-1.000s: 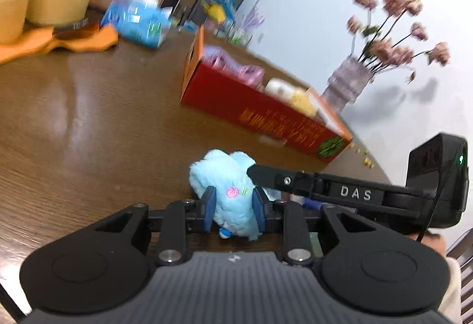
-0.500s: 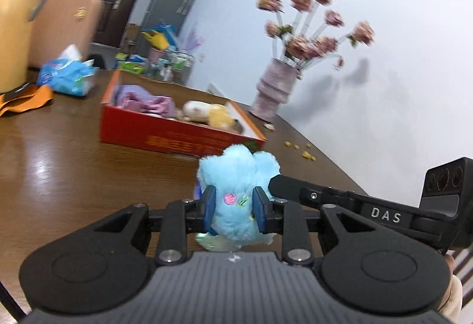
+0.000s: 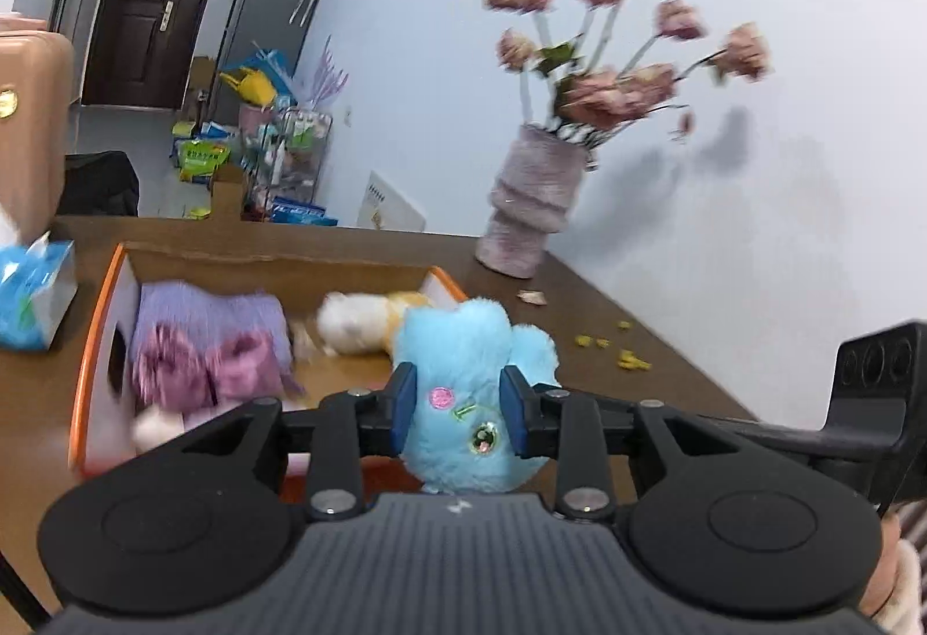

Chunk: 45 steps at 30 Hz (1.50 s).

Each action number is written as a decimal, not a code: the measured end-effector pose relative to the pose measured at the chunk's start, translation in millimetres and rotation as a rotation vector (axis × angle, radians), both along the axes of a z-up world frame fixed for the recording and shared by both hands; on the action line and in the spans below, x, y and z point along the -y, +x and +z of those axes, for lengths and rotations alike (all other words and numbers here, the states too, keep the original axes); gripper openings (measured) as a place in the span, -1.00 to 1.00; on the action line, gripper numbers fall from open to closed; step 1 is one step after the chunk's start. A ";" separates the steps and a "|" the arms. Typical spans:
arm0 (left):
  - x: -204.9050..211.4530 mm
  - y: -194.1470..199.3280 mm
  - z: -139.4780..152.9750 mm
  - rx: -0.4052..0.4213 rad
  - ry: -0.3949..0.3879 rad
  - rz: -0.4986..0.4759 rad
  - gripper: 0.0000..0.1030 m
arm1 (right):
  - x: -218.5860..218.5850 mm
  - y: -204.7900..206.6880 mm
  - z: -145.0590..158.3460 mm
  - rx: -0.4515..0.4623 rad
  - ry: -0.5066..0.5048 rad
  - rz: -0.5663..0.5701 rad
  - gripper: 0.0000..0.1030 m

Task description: Organize soft objects

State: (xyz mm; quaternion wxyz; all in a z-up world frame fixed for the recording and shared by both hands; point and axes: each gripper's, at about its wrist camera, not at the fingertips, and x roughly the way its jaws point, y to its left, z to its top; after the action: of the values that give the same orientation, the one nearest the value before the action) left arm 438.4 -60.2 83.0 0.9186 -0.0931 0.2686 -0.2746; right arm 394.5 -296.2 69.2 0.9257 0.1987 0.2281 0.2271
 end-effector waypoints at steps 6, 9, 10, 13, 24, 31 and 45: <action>6.6 106.7 -36.4 -0.154 0.105 0.071 -0.42 | -19.3 114.8 -29.4 -0.158 -0.051 -0.006 -0.46; 6.3 126.4 -58.0 -0.218 0.191 0.086 -0.54 | -43.4 138.6 -45.3 -0.196 -0.182 0.010 -0.52; 2.5 128.9 -65.5 -0.226 0.194 0.079 -0.56 | -49.8 140.1 -51.0 -0.204 -0.212 0.017 -0.52; -3.3 133.2 -76.4 -0.262 0.191 0.075 -0.54 | -62.2 143.2 -61.2 -0.229 -0.273 0.062 -0.52; -15.3 93.4 -29.0 -0.189 0.195 0.118 -0.29 | -63.1 124.4 -26.6 -0.211 -0.347 0.057 -0.10; -52.2 9.9 49.5 -0.065 0.203 0.174 -0.11 | -28.4 50.0 57.4 -0.044 -0.364 -0.030 0.14; -82.2 -170.7 72.2 0.196 0.262 0.358 0.58 | 1.6 -110.3 104.3 0.200 -0.363 -0.097 0.54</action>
State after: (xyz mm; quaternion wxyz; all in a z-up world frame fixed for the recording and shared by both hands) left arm 267.6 22.0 155.2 0.9785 0.0077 0.1906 -0.0779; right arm 284.2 -297.9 173.5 0.9741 0.0161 0.1627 0.1562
